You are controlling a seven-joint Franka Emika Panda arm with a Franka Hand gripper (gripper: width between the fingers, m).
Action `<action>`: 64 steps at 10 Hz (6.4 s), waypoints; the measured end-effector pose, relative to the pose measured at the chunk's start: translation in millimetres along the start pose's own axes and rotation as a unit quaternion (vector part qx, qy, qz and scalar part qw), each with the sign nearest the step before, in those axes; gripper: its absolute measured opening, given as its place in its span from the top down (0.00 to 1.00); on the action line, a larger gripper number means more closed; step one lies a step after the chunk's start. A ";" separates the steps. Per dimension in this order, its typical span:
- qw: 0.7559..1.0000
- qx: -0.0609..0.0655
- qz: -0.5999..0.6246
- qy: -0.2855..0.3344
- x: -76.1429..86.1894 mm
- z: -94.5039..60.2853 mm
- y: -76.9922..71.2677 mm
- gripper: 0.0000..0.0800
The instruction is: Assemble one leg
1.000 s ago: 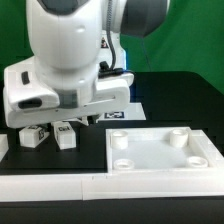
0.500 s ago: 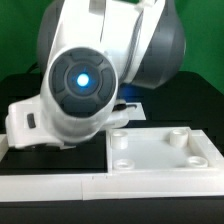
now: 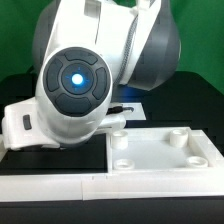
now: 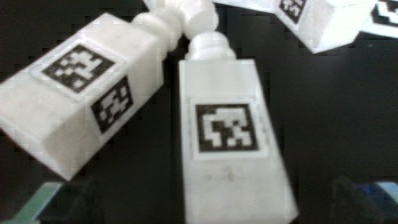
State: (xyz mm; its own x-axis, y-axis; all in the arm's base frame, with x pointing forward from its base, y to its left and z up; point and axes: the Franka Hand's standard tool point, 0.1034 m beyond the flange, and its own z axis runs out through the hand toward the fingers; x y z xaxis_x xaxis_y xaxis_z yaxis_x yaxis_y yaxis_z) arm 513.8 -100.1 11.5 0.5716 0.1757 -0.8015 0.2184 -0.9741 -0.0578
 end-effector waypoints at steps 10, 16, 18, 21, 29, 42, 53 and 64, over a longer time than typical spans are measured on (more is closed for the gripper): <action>1.000 0.004 -0.002 -0.006 -27.5 -26.6 -13.6 0.64; 0.979 -0.016 0.010 0.201 -26.9 -96.5 -19.5 0.64; 0.963 -0.002 0.051 0.266 -32.7 -108.4 -47.3 0.64; 0.929 0.009 0.079 0.362 -21.8 -162.3 -111.8 0.64; 0.767 0.002 0.076 0.637 4.5 -188.3 -162.6 0.64; 0.744 -0.017 0.047 0.666 31.7 -179.9 -188.8 0.64; 0.736 -0.041 0.030 0.675 43.8 -169.3 -182.5 0.64; 0.822 0.019 0.071 0.564 48.4 -178.3 -186.2 0.20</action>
Offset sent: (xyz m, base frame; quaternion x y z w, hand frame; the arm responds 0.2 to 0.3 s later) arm 0.0000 0.0000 0.0000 0.0000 0.0000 0.0000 1.0000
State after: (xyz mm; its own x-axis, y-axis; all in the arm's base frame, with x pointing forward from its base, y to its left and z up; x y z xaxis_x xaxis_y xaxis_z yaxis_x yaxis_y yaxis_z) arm 641.9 115.1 89.6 0.9639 0.0596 0.2595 0.0743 -0.9961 -0.0469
